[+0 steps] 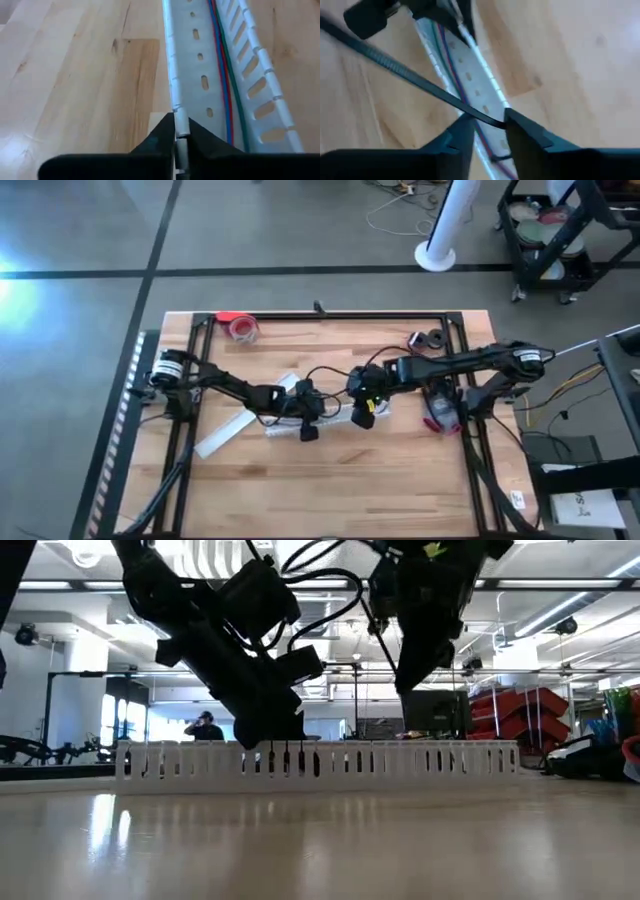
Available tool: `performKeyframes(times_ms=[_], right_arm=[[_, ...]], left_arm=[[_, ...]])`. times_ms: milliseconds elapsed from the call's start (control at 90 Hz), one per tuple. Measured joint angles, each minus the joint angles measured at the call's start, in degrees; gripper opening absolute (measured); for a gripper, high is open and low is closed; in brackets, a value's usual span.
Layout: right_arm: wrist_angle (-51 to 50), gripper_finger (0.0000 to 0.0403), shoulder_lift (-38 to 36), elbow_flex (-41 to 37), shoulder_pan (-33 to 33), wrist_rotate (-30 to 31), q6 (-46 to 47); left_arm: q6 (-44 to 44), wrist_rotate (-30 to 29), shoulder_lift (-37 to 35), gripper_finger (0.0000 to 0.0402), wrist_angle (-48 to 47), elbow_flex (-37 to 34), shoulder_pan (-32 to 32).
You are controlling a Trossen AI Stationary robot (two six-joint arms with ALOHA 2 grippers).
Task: Ziptie cables
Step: Put the zip-tied cables into the white cable duct
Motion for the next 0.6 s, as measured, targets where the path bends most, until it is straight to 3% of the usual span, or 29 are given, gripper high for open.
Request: performKeyframes(times_ms=[233,422,600], right_arm=[[0.8,0.0179,-10.7,-7.6,1.4,4.3,0.1],[11.5,0.017,-18.8,-19.0,4.4,4.6,-1.8],[18.7,0.0157,-21.5,-25.2,5.5,4.7,-5.4]], left_arm=[[-0.9,0.0,-0.1,0.0002,-0.2,-0.2,0.3],[-0.9,0.0,-0.2,0.0001,-0.2,-0.2,0.4],[-1.0,0.0,-0.2,0.0001,-0.3,-0.2,0.4]])
